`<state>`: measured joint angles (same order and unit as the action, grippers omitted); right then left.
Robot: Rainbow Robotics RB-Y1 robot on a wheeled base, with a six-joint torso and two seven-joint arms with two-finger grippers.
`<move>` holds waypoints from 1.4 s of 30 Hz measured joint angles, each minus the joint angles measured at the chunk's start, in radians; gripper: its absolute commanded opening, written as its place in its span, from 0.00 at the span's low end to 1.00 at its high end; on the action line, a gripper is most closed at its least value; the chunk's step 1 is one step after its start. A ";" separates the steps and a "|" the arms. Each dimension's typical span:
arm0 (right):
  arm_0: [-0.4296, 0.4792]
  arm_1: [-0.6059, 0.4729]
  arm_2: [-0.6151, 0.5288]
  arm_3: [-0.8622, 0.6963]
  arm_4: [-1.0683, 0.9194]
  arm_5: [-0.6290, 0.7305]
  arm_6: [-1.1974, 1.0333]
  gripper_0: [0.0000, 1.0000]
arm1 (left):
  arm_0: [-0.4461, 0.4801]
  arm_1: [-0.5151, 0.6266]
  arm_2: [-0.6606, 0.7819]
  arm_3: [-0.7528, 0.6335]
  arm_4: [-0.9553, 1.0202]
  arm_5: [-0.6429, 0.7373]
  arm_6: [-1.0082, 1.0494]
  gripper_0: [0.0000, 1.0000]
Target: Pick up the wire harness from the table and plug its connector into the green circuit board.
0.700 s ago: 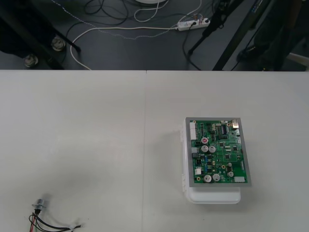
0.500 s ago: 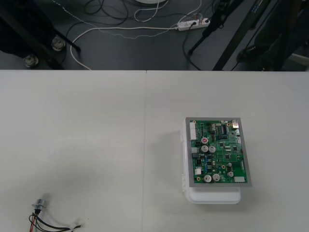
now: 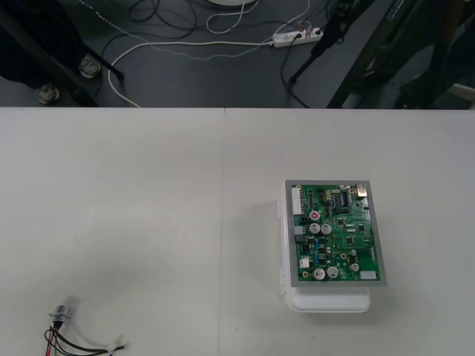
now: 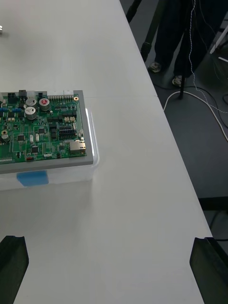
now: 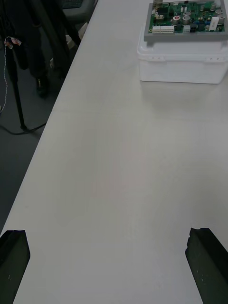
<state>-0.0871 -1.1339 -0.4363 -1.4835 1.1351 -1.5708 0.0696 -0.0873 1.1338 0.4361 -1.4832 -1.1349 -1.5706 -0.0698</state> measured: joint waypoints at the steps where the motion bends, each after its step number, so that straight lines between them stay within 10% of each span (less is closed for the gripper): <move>1: 0.000 0.000 0.000 0.000 0.000 0.000 0.000 1.00 | 0.000 0.000 0.000 0.000 0.000 0.000 0.000 0.97; 42: 0.000 0.000 0.000 0.000 0.000 0.000 0.000 1.00 | 0.000 0.000 0.000 0.000 0.000 0.000 0.000 0.97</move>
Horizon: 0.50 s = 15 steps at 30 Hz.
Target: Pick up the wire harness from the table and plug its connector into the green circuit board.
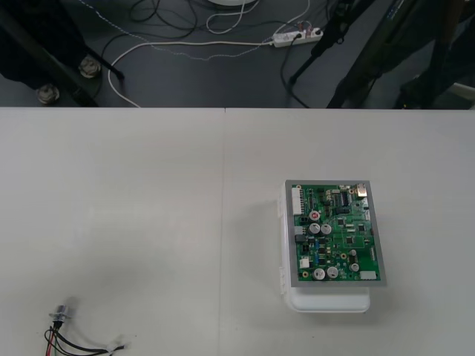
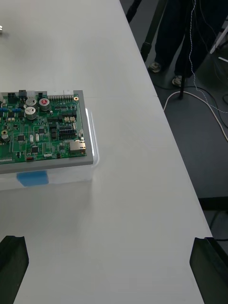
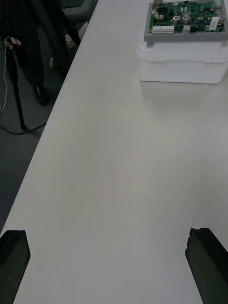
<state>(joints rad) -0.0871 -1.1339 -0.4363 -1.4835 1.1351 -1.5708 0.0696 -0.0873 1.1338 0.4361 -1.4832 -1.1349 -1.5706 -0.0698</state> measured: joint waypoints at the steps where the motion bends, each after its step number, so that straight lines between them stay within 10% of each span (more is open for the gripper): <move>1: 0.000 0.000 0.000 0.000 0.000 0.000 0.000 1.00 | 0.000 0.000 0.000 0.000 0.000 0.000 0.000 0.97; 15: 0.001 0.002 0.001 0.001 0.001 0.000 0.000 1.00 | 0.027 -0.114 -0.043 0.101 -0.015 0.000 0.000 0.97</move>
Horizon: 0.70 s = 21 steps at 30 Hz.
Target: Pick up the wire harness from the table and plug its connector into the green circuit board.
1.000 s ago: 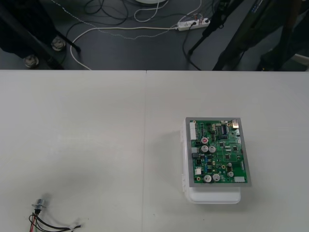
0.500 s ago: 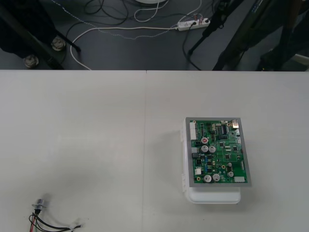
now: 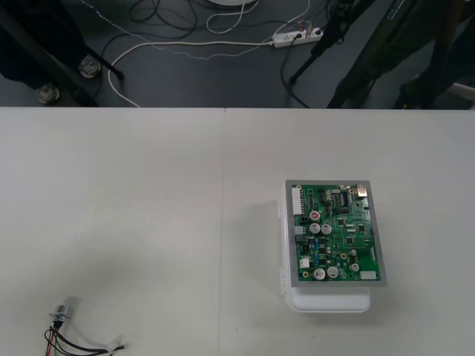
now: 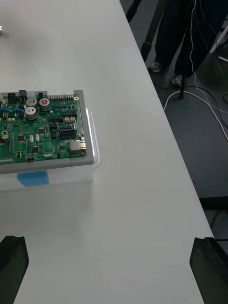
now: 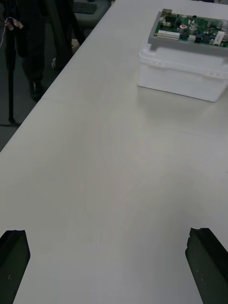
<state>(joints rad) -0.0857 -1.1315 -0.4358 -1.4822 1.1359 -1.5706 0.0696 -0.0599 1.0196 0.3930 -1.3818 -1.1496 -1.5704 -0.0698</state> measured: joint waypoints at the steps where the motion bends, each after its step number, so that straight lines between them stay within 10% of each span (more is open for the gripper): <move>1: 0.000 0.000 0.000 0.000 0.000 0.000 0.000 1.00 | 0.000 0.000 -0.004 0.002 0.000 0.000 0.000 0.97; 21: 0.006 0.009 0.006 0.002 0.002 0.000 0.000 1.00 | 0.000 0.000 -0.009 0.004 -0.001 0.000 -0.005 0.97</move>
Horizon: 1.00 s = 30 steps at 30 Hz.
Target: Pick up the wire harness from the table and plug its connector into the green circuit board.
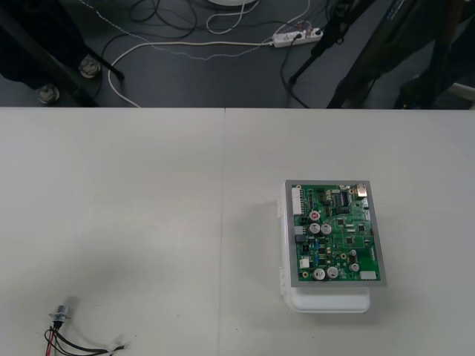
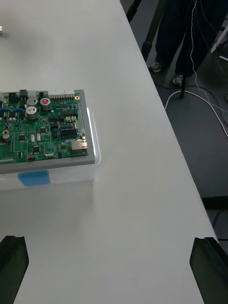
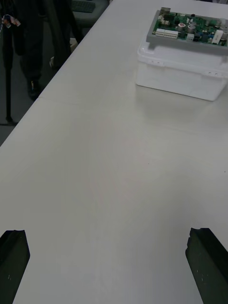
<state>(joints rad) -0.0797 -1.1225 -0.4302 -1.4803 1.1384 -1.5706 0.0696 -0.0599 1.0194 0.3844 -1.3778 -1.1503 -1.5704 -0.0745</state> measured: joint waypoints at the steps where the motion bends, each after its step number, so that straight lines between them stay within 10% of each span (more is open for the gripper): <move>1: 0.007 0.011 0.007 0.003 0.002 0.000 0.000 1.00 | 0.001 0.000 -0.001 0.001 -0.002 0.000 0.000 0.97; 30: 0.035 0.040 0.049 0.071 -0.132 0.000 0.016 1.00 | 0.015 0.062 -0.115 0.000 -0.134 0.000 -0.417 1.00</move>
<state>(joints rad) -0.0447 -1.0828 -0.3815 -1.4088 1.0066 -1.5706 0.0858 -0.0451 1.0814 0.2692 -1.3777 -1.2841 -1.5704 -0.4916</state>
